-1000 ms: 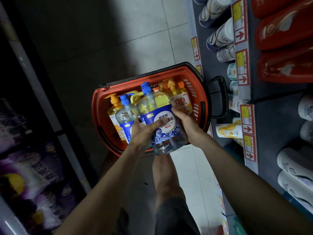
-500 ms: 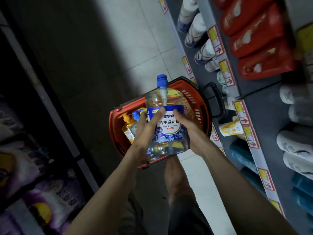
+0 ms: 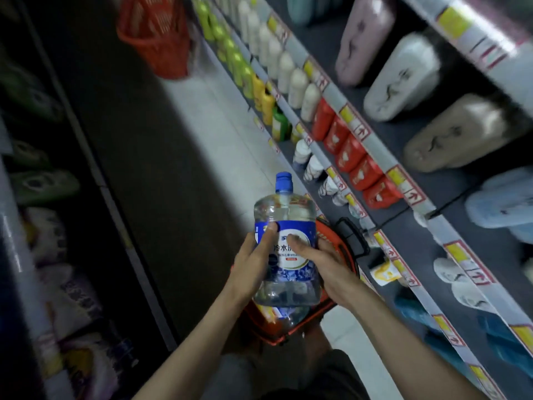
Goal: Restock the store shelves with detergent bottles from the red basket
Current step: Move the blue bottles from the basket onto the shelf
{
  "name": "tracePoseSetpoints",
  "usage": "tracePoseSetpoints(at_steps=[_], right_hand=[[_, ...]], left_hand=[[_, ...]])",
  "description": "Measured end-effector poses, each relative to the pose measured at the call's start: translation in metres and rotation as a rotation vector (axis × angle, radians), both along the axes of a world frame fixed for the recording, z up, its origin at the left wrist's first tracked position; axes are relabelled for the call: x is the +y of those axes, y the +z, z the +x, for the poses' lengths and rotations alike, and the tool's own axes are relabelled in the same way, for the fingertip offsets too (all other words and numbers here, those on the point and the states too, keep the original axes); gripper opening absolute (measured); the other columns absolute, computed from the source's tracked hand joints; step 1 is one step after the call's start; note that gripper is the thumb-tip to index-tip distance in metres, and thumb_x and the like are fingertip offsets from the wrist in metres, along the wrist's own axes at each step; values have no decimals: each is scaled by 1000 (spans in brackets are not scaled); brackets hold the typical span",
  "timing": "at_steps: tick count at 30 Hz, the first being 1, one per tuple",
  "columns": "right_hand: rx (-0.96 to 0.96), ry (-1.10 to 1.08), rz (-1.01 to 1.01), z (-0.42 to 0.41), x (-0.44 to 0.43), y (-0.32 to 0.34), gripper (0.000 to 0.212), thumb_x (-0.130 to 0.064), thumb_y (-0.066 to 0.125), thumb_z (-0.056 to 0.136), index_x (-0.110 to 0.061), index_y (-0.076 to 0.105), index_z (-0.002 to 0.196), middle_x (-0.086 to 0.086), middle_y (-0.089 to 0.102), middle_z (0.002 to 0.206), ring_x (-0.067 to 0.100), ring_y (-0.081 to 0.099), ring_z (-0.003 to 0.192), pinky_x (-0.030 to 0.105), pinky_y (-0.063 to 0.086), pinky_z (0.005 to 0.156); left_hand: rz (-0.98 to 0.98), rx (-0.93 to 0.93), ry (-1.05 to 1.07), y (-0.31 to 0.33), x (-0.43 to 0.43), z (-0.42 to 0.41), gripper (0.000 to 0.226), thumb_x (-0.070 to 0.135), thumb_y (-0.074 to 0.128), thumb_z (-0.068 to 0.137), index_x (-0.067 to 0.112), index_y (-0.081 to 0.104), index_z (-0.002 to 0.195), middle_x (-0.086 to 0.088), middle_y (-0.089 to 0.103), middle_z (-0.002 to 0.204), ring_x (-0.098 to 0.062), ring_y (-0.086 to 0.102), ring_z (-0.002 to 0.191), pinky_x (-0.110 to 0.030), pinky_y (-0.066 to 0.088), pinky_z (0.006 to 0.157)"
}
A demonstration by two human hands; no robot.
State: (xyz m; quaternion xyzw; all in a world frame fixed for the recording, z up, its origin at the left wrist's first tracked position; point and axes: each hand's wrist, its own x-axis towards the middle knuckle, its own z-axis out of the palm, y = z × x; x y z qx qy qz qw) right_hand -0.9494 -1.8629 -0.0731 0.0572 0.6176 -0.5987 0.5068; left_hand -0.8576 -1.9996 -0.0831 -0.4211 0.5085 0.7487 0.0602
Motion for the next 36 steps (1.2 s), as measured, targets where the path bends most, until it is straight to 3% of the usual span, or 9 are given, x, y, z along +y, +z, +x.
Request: tracePoseSetpoints(at_steps=[2,5,9,13,17,20,24,31,36], right_hand=[[51,16,-24,2,-9,36,44,-32,78,84,-16,73,124,7,81,114,26,78,105,42,62,93],[138,34,-99,6,-21,85,41,-27,78,81,-16,73,120,7,82,111,25,79,100,35,65,82],[235,39,-193,11,-40,145,54,-22,87,79,-9,70,128,14,80,115,34,78,105,45,63,89],[291,51,-314,12,-56,193,56,-20,86,78,-7,71,130,23,76,121,44,74,111,56,57,100],[313,79,-389,8,-69,233,54,-16,85,74,-7,73,125,23,77,118,44,75,107,56,60,97],[315,128,-435,0,-76,257,59,-14,87,69,-7,71,125,21,79,114,41,77,103,51,64,88],[368,264,-495,-5,-79,275,69,-21,94,64,-7,70,127,20,79,114,43,77,104,56,60,95],[332,552,-697,32,-76,301,65,-21,86,73,-8,65,134,17,77,121,38,76,110,51,61,95],[243,805,-793,96,-68,317,57,-22,82,78,-8,68,131,18,77,122,39,75,112,47,62,92]], left_hand=[[-26,57,-1,35,-10,7,52,60,62,100,17,70,127,-13,78,119,-34,76,111,-57,56,105],[-90,145,-11,88,-24,18,46,53,58,103,16,67,130,-9,79,118,-28,77,109,-53,57,104],[-169,254,35,155,-40,29,49,58,64,99,22,67,132,-6,79,121,-26,76,111,-52,56,105],[-261,366,73,210,-53,36,38,46,59,103,22,66,131,-5,79,118,-25,77,108,-46,61,97],[-314,461,102,251,-58,42,35,39,56,106,19,62,134,-6,78,120,-25,77,109,-37,63,91],[-379,507,216,272,-52,48,41,40,60,100,19,62,135,-6,77,124,-22,76,110,-33,63,88],[-499,540,387,293,-24,63,40,34,57,102,16,60,138,-6,75,127,-18,75,113,-23,60,83],[-798,456,607,323,38,114,43,30,48,110,24,51,153,1,67,144,-21,63,134,-50,50,113],[-939,314,826,343,90,180,38,31,49,111,23,57,147,0,70,139,-22,67,129,-56,50,111]])
